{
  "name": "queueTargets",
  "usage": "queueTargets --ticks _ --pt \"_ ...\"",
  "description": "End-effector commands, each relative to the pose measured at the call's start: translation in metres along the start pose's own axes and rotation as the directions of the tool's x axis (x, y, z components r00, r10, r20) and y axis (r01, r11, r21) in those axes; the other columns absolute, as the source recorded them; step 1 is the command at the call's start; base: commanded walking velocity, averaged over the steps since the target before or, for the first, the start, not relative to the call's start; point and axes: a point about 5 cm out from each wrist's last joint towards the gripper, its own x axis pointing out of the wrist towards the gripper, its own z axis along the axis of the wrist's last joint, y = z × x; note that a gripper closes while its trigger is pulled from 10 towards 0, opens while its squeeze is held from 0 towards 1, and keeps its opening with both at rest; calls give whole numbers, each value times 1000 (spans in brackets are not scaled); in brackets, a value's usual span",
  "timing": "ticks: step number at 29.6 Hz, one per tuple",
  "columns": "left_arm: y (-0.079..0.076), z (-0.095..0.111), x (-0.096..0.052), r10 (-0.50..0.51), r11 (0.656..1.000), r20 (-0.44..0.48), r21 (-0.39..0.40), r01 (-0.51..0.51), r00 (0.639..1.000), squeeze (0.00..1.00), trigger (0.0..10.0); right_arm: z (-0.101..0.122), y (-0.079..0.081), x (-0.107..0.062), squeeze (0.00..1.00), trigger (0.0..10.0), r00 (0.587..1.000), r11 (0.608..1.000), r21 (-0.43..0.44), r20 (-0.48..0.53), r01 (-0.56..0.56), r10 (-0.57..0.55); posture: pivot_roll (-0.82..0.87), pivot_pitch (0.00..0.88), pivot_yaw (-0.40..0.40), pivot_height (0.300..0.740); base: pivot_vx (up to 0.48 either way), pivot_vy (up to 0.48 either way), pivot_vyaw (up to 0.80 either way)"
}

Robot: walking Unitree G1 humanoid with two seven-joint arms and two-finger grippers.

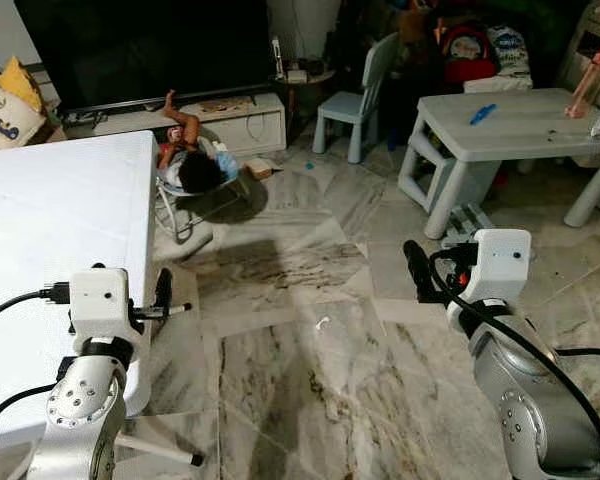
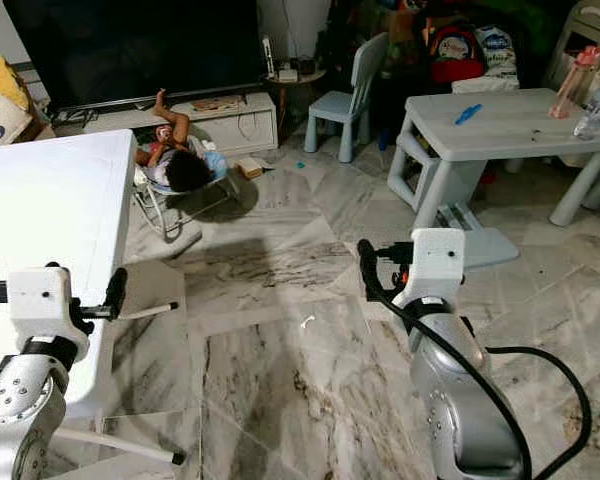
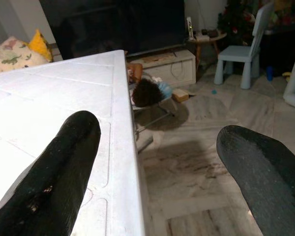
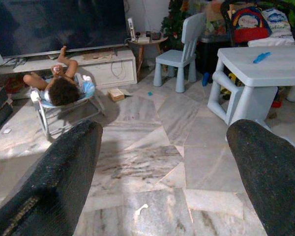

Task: Hang keys on a hook

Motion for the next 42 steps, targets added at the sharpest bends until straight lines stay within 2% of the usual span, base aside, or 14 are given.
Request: queueTargets --ticks 1,6,15,27,42 --pt "0 7 1 4 1000 25 22 -5 1000 0 10000 10 2 1 0 10000 999 1000 -9 46 -22 22 -15 0 30 740 0 0 800" --pt "-3 5 4 -23 999 18 32 23 1000 0 10000 13 2 6 0 10000 999 999 -30 47 -18 19 -14 0 26 740 0 0 800" --pt "-4 5 8 -9 1000 20 30 9 1000 0 10000 13 4 10 0 10000 997 999 12 63 -35 34 -16 0 26 740 0 96 0" --pt "-6 5 12 -7 999 20 47 6 1000 0 10000 16 3 11 0 10000 995 999 16 86 -42 41 -17 0 32 740 0 472 0" --pt "-8 6 14 -5 998 29 61 3 1000 0 10000 18 -5 13 0 10000 995 1000 4 103 11 -11 -18 0 33 740 0 471 0"
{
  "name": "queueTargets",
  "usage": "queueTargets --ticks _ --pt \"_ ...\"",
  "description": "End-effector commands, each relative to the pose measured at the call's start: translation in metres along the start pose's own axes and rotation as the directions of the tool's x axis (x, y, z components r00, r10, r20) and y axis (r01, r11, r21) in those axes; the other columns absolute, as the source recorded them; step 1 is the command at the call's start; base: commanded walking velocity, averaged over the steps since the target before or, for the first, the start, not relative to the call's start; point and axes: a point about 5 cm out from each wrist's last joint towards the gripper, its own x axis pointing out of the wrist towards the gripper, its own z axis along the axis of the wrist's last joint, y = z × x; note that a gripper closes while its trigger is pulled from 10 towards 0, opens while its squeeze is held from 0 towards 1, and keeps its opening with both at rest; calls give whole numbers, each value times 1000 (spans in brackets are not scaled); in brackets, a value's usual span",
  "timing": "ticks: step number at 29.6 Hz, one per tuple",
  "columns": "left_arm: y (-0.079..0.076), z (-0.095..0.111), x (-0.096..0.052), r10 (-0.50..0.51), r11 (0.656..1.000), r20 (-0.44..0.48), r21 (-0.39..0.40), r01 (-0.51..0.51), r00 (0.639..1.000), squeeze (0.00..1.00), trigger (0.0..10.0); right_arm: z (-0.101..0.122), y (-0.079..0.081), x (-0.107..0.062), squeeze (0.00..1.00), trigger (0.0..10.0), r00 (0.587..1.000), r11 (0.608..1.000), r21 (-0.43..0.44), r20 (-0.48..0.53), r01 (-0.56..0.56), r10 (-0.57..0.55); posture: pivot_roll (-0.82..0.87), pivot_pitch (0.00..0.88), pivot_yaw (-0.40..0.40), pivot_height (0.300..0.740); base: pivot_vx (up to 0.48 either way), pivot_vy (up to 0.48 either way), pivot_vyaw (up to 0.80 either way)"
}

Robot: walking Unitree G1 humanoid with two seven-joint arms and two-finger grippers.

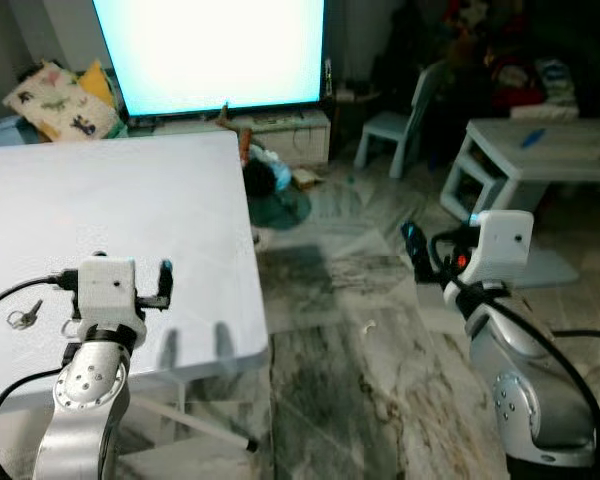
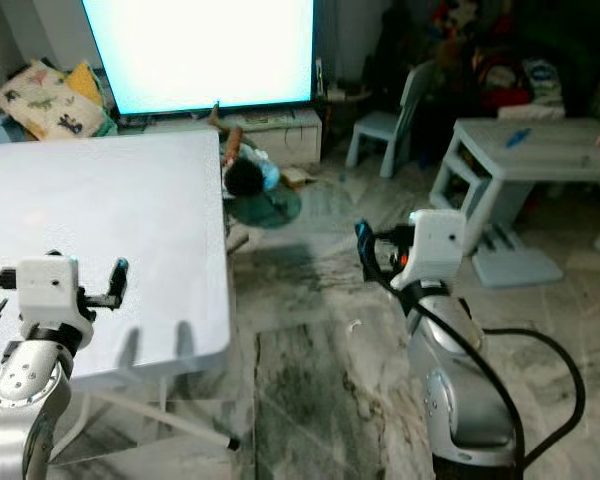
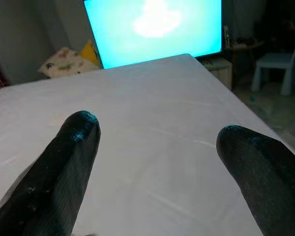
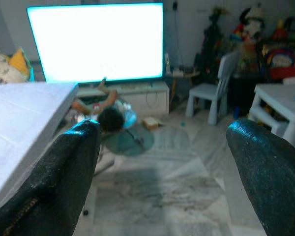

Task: Hang keys on a hook

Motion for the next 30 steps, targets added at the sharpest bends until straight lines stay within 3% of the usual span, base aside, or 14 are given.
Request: queueTargets --ticks 1,16,30 --pt "-4 2 0 -5 1000 9 4 5 1000 0 10000 -1 -6 -1 0 10000 1000 1000 -6 -6 24 -24 -18 0 33 740 0 469 0" --pt "-7 6 0 7 999 37 31 -8 999 0 10000 5 -4 2 0 10000 1000 998 -57 24 11 -10 -17 0 27 740 0 21 0" --pt "-9 7 1 -4 1000 50 23 3 999 0 10000 5 -1 7 0 10000 1000 998 -66 27 -13 15 -8 0 22 740 0 0 779"
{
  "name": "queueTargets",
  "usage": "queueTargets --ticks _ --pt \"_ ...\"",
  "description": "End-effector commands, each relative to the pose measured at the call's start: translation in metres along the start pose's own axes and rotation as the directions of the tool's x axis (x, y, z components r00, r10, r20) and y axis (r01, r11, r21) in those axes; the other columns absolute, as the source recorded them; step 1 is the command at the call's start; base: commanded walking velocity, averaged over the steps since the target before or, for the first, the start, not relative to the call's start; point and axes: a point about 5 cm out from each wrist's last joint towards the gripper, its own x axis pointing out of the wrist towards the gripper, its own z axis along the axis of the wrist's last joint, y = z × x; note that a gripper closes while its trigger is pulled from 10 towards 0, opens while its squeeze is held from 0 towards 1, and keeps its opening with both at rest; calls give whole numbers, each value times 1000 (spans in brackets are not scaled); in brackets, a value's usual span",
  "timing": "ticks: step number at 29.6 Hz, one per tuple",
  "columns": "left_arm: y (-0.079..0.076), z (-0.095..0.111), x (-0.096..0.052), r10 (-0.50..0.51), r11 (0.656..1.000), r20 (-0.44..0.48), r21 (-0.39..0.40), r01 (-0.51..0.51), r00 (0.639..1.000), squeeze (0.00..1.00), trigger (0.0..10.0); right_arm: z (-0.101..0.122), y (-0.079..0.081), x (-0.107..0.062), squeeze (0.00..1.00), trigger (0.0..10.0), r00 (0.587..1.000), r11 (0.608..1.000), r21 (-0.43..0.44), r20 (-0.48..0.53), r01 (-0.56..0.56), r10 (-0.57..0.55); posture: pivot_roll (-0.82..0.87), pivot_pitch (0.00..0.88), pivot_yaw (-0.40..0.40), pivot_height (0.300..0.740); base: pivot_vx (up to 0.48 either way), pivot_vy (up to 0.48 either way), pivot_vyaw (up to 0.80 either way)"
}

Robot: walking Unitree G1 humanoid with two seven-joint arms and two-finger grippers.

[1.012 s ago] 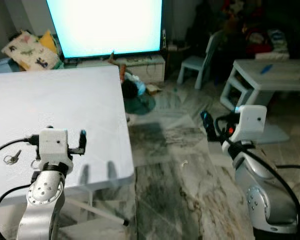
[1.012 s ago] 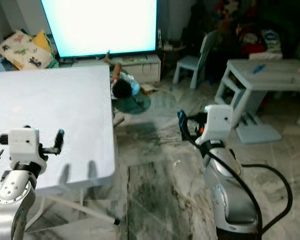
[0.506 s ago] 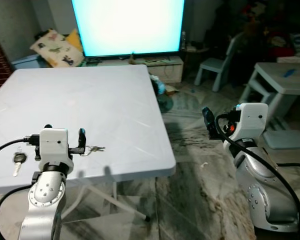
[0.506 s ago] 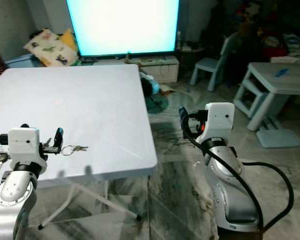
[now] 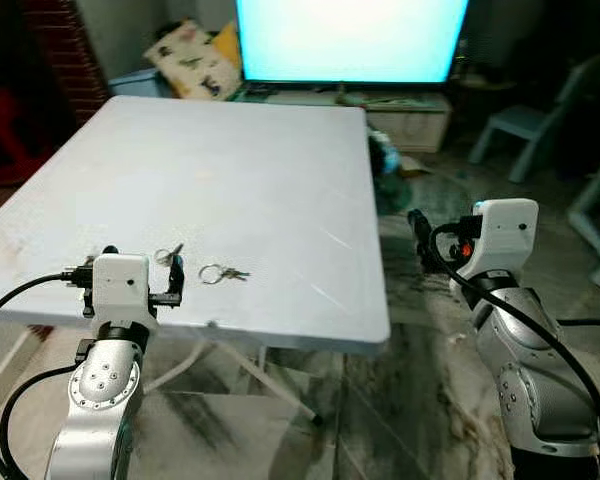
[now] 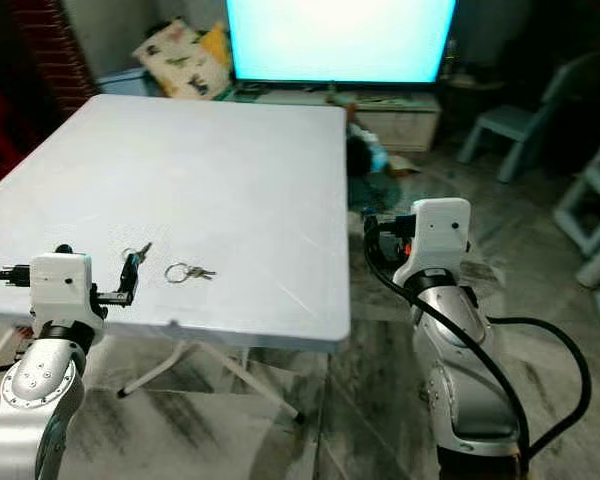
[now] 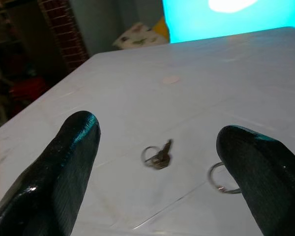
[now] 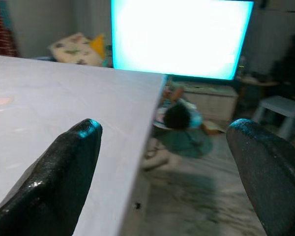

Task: Hang keys on a hook

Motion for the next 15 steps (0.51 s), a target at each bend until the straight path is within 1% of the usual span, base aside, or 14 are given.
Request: queueTargets --ticks 1,6,9,12,15 --pt "1 3 1 -3 1000 15 10 3 1000 0 10000 0 1 2 0 10000 1000 1000 3 3 -8 8 -8 0 22 740 0 0 800" --pt "-2 3 1 -24 1000 19 11 24 1000 0 10000 1 3 3 0 10000 1000 1000 -11 9 -17 17 -8 0 22 740 0 0 800" --pt "-8 8 0 -60 996 58 65 57 996 0 10000 1 2 4 0 10000 1000 999 -33 12 -12 12 -9 0 20 740 0 0 800" --pt "-12 7 -2 -63 997 50 53 60 997 0 10000 2 2 6 0 10000 1000 999 -36 13 -16 17 -12 0 19 740 0 0 800" --pt "-11 5 -3 -56 997 44 57 53 997 0 10000 2 3 6 0 10000 1000 999 -36 14 -19 19 -12 0 17 740 0 0 800"
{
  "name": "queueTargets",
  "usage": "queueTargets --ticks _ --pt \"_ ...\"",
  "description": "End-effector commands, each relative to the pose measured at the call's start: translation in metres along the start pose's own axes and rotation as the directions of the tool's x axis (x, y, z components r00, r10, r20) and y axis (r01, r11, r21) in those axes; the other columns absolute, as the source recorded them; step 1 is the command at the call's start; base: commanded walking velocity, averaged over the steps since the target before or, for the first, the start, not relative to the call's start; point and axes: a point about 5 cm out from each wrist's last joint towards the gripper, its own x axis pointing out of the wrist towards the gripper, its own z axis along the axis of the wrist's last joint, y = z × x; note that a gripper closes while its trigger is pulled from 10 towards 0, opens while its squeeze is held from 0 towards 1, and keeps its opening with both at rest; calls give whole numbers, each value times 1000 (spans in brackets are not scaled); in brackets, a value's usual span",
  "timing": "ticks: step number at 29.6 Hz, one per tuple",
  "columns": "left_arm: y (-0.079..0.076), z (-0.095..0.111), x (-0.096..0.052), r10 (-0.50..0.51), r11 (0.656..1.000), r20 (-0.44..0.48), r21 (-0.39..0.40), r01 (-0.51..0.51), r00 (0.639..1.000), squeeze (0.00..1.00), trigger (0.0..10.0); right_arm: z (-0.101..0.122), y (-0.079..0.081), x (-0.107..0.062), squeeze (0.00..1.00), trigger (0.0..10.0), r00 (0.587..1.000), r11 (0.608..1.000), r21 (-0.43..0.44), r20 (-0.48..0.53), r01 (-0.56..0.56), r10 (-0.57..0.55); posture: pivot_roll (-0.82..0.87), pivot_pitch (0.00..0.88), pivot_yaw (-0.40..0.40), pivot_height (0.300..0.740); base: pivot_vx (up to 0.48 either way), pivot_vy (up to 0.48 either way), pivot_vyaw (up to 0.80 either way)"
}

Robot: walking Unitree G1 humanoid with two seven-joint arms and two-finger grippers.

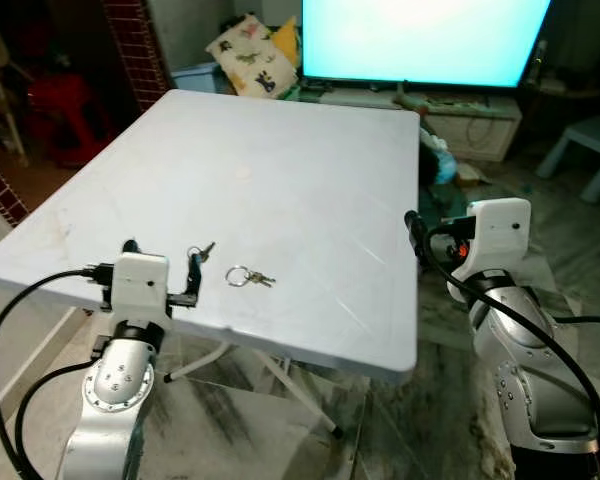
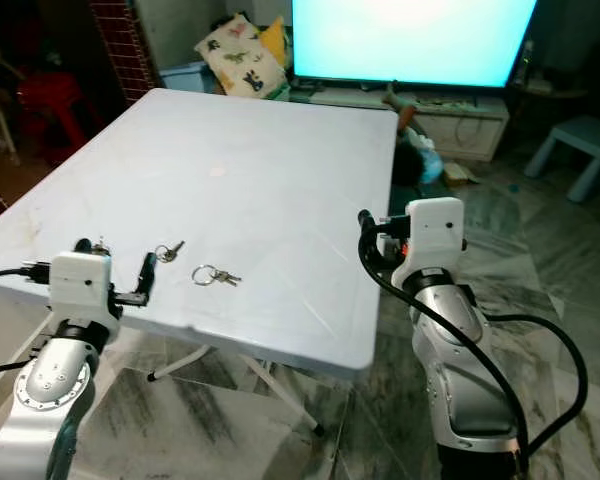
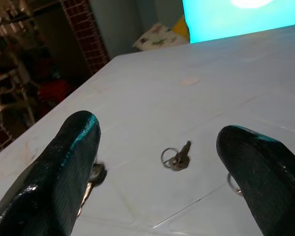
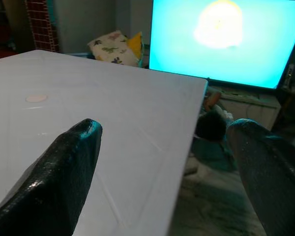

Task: Hang keys on a hook

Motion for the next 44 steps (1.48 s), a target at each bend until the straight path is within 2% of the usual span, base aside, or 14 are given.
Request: queueTargets --ticks 1,16,20,27,33,39,44 --pt "6 -1 -3 24 999 -3 24 -24 1000 0 10000 4 4 3 0 10000 1000 1000 1 17 -17 17 -11 0 15 740 0 0 800" --pt "4 -4 -1 20 1000 -13 20 -20 1000 0 10000 4 9 6 0 10000 999 999 -3 19 -35 35 -11 0 14 740 0 0 785" --pt "3 -11 -2 1 998 -53 -58 -4 999 0 10000 4 11 7 0 10000 999 999 -17 20 -41 41 -9 0 8 740 0 0 0" --pt "-1 -17 -3 -54 995 -61 -82 49 997 0 10000 6 15 10 0 10000 998 998 -35 17 -54 54 -12 0 -43 740 0 0 0" --pt "-10 -14 1 -109 991 -24 -80 107 994 0 10000 4 17 13 0 10000 999 997 -60 1 -45 45 -3 0 -88 740 0 0 0" --pt "-14 -14 6 -116 988 -19 -100 113 993 0 10000 -4 18 12 0 10000 999 997 -68 -6 -42 41 8 0 -52 740 0 0 0" --pt "-18 -18 2 -118 986 -33 -125 113 992 0 10000 -14 12 11 0 10000 1000 999 -44 -6 -11 11 6 0 -24 740 0 0 0"
